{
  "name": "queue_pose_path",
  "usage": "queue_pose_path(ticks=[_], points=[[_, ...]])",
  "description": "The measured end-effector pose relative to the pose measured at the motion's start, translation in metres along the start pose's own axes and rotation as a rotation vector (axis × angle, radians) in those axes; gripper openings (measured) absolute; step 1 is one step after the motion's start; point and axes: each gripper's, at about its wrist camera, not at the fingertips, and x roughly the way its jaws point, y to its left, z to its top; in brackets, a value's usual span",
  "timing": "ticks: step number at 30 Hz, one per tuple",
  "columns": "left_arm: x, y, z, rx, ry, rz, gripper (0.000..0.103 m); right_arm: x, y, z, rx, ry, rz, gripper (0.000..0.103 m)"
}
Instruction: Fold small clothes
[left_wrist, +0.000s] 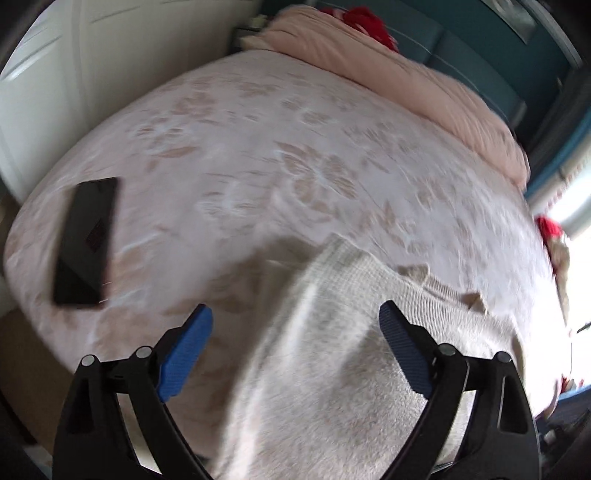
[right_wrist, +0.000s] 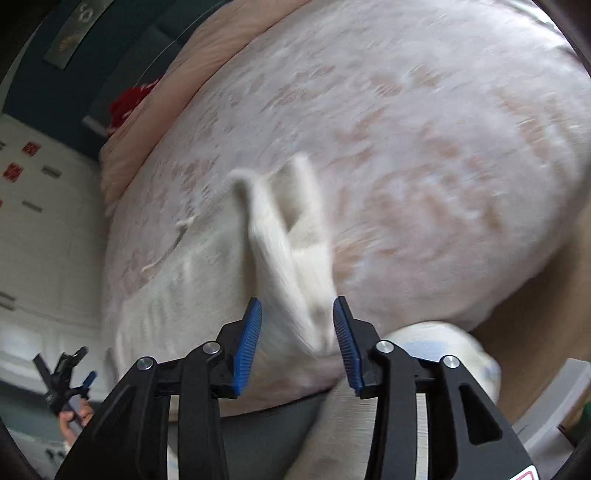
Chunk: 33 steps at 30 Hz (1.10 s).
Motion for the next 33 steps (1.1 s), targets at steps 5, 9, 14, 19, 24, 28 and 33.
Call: queue_pose_path(ticks=[5,9,14,19,24,28,33], points=[[0.057,-0.028,-0.003,0.053,0.094,-0.001,0.09,0.015,0.054,0.039,-0.215,-0.057,-0.051,0.054],[0.083,-0.034,0.002,0.046,0.112,0.05,0.082,0.097,0.126,0.054,-0.517,-0.031,-0.157,0.063],[0.09,-0.036,0.017,0.099,0.155,0.036,0.014,0.168,0.13,0.069,-0.454,0.091,-0.106,0.051],[0.076,-0.045,0.04,0.1,0.099,-0.013,0.01,0.128,0.132,0.08,-0.374,-0.01,0.005,0.01],[0.118,-0.059,0.03,0.197,0.167,0.122,0.021,0.144,0.113,0.096,-0.344,-0.007,-0.089,0.014],[0.075,-0.057,0.019,0.201,0.088,0.133,0.072,0.13,0.112,0.081,-0.341,-0.045,-0.148,0.021],[0.009,-0.02,-0.021,0.063,-0.003,0.048,0.09,0.07,0.174,0.023,-0.547,-0.093,-0.038,0.027]])
